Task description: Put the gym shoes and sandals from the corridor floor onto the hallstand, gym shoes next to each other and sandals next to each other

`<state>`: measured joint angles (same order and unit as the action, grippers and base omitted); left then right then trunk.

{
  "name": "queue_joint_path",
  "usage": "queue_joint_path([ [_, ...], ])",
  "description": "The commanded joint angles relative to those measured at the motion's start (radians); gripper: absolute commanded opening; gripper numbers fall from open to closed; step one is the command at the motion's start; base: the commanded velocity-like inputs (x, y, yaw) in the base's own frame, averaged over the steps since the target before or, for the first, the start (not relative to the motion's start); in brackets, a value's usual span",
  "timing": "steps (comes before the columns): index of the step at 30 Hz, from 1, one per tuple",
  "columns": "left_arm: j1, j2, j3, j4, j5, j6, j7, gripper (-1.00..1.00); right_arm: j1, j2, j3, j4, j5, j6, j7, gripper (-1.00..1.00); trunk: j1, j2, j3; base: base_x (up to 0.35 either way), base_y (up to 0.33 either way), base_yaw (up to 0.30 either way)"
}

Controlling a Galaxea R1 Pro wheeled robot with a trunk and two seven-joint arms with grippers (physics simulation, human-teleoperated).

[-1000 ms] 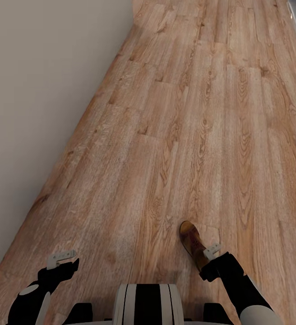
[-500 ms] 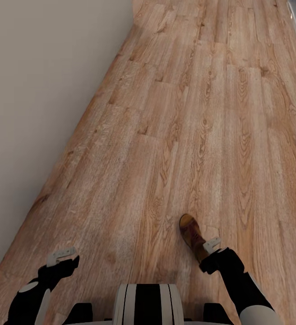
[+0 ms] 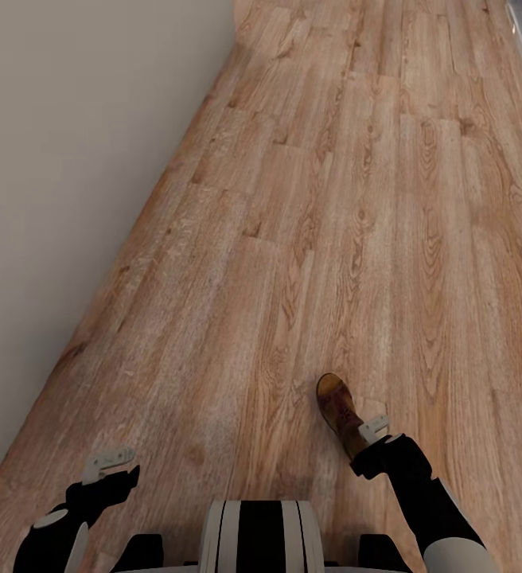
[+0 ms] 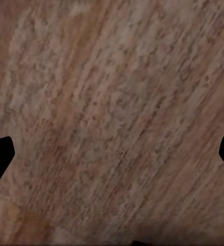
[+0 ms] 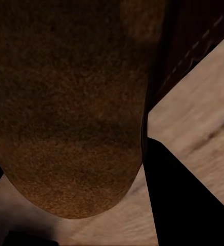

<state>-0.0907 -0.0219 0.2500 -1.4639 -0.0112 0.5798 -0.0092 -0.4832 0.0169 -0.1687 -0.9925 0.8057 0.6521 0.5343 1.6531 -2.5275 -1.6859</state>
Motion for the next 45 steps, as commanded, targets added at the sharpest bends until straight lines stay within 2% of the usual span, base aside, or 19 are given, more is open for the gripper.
queue_joint_path([
  [1,0.0,0.0,0.0,0.003,0.0,0.0,-0.001,1.0,0.0,0.0,-0.001,0.0,-0.006,0.001,-0.002,-1.0,0.0,0.0,0.0,0.0,0.0,0.0],
  [10,0.0,0.0,0.0,0.005,0.002,0.0,-0.002,1.0,0.0,0.0,-0.001,0.0,-0.034,0.001,-0.002,-1.0,-0.004,0.002,0.035,0.0,0.0,0.0],
  [28,0.0,-0.001,0.0,0.005,0.001,0.0,-0.002,1.0,0.0,0.0,-0.001,0.0,-0.034,0.001,-0.002,-1.0,-0.012,0.006,0.105,0.0,0.0,0.0],
  [45,0.0,-0.001,0.0,0.005,0.0,0.0,-0.002,1.0,0.0,0.0,-0.001,0.0,-0.034,0.001,-0.002,-1.0,-0.02,0.01,0.194,0.0,0.0,0.0],
])
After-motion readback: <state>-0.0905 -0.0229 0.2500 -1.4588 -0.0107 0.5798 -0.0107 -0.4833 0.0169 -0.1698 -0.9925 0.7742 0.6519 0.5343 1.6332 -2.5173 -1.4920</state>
